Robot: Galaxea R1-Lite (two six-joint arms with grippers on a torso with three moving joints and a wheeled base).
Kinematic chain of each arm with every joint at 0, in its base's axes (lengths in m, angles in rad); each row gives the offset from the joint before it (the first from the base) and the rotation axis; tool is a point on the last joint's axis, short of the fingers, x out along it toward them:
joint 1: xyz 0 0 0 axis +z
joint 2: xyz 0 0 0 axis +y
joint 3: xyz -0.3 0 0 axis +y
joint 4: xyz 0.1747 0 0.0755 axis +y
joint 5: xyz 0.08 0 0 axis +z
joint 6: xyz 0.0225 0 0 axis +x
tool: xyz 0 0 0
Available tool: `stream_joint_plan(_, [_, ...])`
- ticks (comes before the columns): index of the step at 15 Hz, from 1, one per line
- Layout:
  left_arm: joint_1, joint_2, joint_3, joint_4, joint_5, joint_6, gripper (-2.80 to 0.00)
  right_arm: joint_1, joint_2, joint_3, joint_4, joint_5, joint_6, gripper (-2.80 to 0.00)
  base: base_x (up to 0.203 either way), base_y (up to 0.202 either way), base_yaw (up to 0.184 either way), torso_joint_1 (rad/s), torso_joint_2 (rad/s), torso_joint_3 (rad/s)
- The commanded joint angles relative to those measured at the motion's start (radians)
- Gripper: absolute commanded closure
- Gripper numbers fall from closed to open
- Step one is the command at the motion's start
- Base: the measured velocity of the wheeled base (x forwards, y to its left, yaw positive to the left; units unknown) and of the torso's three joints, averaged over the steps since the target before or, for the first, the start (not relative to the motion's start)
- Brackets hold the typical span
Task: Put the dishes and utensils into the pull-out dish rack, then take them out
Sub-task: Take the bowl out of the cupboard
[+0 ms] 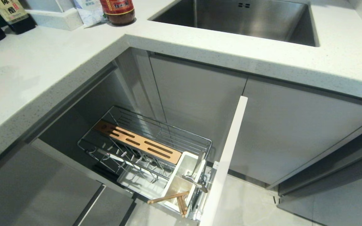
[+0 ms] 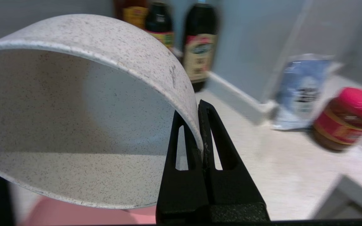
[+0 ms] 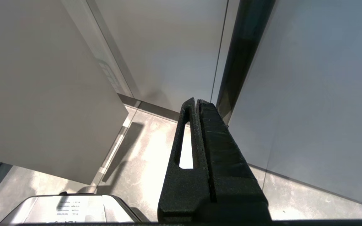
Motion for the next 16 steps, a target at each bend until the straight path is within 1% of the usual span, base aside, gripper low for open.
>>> stream_joint_plan(1, [0.132, -0.020, -0.019, 0.055, -0.029, 0.000, 0.00, 0.000, 0.001, 0.000, 0.000, 0.000, 0.001, 0.00, 0.000, 0.000, 0.000, 0.000, 0.00, 0.000])
stream_joint_plan(2, [0.184, -0.014, -0.034, 0.142, -0.066, 0.000, 0.00, 0.000, 0.001, 0.000, 0.000, 0.000, 0.001, 0.00, 0.000, 0.000, 0.000, 0.000, 0.00, 0.000])
stream_joint_plan(4, [0.247, 0.005, -0.099, 0.383, -0.133, -0.003, 0.00, 0.000, 0.001, 0.000, 0.000, 0.000, 0.000, 0.00, 0.000, 0.000, 0.000, 0.000, 0.00, 0.000])
stream_joint_plan(5, [0.273, 0.020, -0.157, 0.513, -0.172, -0.015, 0.00, 0.000, 0.001, 0.000, 0.000, 0.000, 0.001, 0.00, 0.000, 0.000, 0.000, 0.000, 0.00, 0.000])
stream_joint_plan(7, [0.306, 0.075, -0.313, 0.764, -0.242, -0.052, 0.00, 0.000, 0.001, 0.000, 0.000, 0.000, 0.000, 0.00, 0.000, 0.000, 0.000, 0.000, 0.00, 0.000])
stream_joint_plan(8, [0.313, 0.112, -0.396, 0.875, -0.261, -0.078, 0.00, 0.000, 0.001, 0.000, 0.000, 0.000, 0.000, 0.00, 0.000, 0.000, 0.000, 0.000, 0.00, 0.000])
stream_joint_plan(10, [0.318, 0.191, -0.533, 1.096, -0.278, -0.137, 0.00, 0.000, 0.001, 0.000, 0.000, 0.000, 0.000, 0.00, 0.000, 0.000, 0.000, 0.000, 0.00, 0.000])
stream_joint_plan(11, [0.319, 0.222, -0.581, 1.187, -0.282, -0.156, 0.00, 0.000, 0.001, 0.000, 0.000, 0.000, 0.000, 0.00, 0.000, 0.000, 0.000, 0.000, 0.00, 0.000])
stream_joint_plan(12, [0.317, 0.245, -0.612, 1.275, -0.284, -0.162, 0.00, 0.000, 0.001, 0.000, 0.000, 0.000, 0.000, 0.00, 0.000, 0.000, 0.000, 0.000, 0.00, 0.000])
stream_joint_plan(13, [0.306, 0.263, -0.628, 1.330, -0.285, -0.161, 0.00, 0.000, 0.001, 0.000, 0.000, 0.000, 0.000, 0.00, 0.000, 0.000, 0.000, 0.000, 0.00, 0.000])
stream_joint_plan(16, [0.292, 0.279, -0.630, 1.342, -0.287, -0.158, 0.00, 0.000, 0.001, 0.000, 0.000, 0.000, 0.002, 0.00, 0.000, 0.000, 0.000, 0.000, 0.00, 0.000])
